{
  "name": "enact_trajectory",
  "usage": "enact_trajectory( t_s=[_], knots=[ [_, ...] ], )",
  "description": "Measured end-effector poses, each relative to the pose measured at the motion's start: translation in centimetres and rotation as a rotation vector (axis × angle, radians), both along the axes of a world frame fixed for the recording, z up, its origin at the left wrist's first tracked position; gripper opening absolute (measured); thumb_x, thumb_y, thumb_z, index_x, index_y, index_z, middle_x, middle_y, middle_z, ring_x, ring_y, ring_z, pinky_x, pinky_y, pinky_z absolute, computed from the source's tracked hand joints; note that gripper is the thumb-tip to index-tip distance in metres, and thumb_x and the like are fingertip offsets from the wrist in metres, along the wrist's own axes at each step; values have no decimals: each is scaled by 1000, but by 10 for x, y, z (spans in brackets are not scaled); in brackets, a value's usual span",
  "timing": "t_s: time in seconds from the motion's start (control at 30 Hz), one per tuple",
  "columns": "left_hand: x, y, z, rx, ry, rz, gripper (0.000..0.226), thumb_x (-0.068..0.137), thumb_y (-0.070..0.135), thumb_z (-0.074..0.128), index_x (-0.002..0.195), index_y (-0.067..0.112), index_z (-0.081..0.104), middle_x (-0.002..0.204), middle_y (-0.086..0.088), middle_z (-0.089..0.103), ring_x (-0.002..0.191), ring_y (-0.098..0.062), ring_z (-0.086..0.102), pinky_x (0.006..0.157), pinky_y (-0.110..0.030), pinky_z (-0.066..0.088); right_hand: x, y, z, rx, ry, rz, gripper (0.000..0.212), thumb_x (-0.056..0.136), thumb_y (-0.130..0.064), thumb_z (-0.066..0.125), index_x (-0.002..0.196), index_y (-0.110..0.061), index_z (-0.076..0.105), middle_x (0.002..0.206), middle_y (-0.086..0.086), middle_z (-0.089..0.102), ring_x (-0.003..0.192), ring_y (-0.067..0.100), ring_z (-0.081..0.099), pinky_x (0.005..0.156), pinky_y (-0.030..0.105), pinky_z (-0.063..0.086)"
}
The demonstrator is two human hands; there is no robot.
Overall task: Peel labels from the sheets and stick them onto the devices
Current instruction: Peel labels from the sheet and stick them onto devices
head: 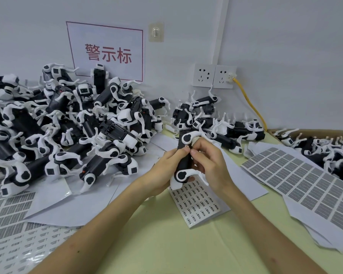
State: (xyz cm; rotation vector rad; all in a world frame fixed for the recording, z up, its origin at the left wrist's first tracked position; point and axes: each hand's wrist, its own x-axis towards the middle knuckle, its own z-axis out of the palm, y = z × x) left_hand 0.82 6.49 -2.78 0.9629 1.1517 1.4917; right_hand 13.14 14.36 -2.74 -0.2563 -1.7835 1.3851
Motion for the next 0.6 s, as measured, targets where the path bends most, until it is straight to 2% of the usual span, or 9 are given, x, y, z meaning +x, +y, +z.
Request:
enact_trajectory(
  t_s=[0.17,0.27,0.37,0.47,0.53,0.6],
  knots=[
    [1,-1,0,-10,-9,2,35,110,23,44,129,-4,56,106,-21,61,90,-26,63,83,-45,59,0,1,2,1,6,-4,15,89,-12,53,76,-6,47,59,-11,46,54,2,42,52,13,37],
    [1,0,0,9,-37,-11,27,110,20,46,121,1,61,105,-20,65,87,-23,66,81,-41,60,1,4,4,15,0,-57,14,85,-11,54,76,-1,49,58,-8,47,53,4,42,52,14,36],
    [0,2,0,23,-101,8,25,104,27,58,112,5,67,101,-17,68,87,-23,69,80,-38,62,1,10,3,15,7,-238,10,79,-11,55,73,-4,54,57,-3,48,53,11,43,51,23,36],
    [-4,0,2,22,-94,18,38,92,40,75,110,8,71,95,-15,68,97,-29,66,76,-36,64,5,19,3,-49,68,-428,12,81,-10,54,69,-12,56,57,0,51,54,16,44,51,28,36],
    [-6,-2,4,-4,-70,9,45,88,46,72,112,7,73,89,-12,69,95,-31,65,69,-33,61,9,25,8,-147,132,-488,14,88,-11,54,76,-13,62,64,0,58,58,16,50,54,28,39],
    [-7,-3,6,-46,-37,-18,53,87,51,68,113,6,74,89,-13,70,92,-31,64,73,-35,59,13,34,13,-235,96,-417,21,97,-22,52,89,-17,70,83,-3,70,74,14,61,65,30,44]
  ],
)
